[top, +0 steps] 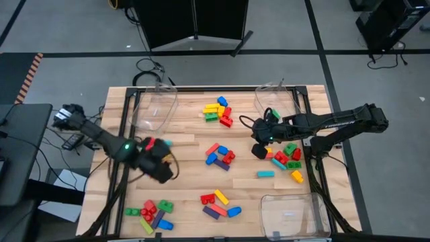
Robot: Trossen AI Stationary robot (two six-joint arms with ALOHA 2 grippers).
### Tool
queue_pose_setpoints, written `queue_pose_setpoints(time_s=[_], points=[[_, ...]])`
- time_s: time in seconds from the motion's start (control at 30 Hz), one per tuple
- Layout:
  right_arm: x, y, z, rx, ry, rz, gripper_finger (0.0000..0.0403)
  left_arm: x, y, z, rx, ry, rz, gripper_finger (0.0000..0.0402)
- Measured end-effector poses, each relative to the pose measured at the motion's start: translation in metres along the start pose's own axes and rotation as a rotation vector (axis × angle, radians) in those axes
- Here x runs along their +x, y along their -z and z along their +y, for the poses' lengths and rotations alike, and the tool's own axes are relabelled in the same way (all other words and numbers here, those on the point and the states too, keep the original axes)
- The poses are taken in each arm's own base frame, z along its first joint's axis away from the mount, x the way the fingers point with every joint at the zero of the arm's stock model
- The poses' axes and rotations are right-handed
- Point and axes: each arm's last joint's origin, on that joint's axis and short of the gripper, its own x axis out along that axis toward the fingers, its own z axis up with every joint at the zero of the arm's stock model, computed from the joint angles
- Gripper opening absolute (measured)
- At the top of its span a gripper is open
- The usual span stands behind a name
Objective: Sort blocks by size
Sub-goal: Put the orange block into the top left transparent bin
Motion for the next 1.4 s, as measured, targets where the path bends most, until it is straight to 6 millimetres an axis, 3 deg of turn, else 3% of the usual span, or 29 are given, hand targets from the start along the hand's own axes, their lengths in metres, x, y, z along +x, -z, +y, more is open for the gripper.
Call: queue_pose_setpoints(time_s=[0.27,0.6,1.07,1.4], points=[[0.000,-0.001,0.000,-0.008,-0.003,-0.006,0.0017,0.022,0.040,0.000,-0.115,-0.071,0.051,0.0208],[0.000,-0.001,0.001,0.003,-0.006,-0.013,0.0026,0.063,0.068,0.013,-0.237,-0.049,0.136,0.0208],[0.000,-0.006,0.003,0.010,-0.030,-0.062,0.0015,0.088,0.085,0.030,-0.254,-0.105,0.178,0.0208],[0.000,-0.007,0.003,0.012,-0.033,-0.066,0.0030,0.099,0.089,0.027,-0.262,-0.064,0.163,0.0208]])
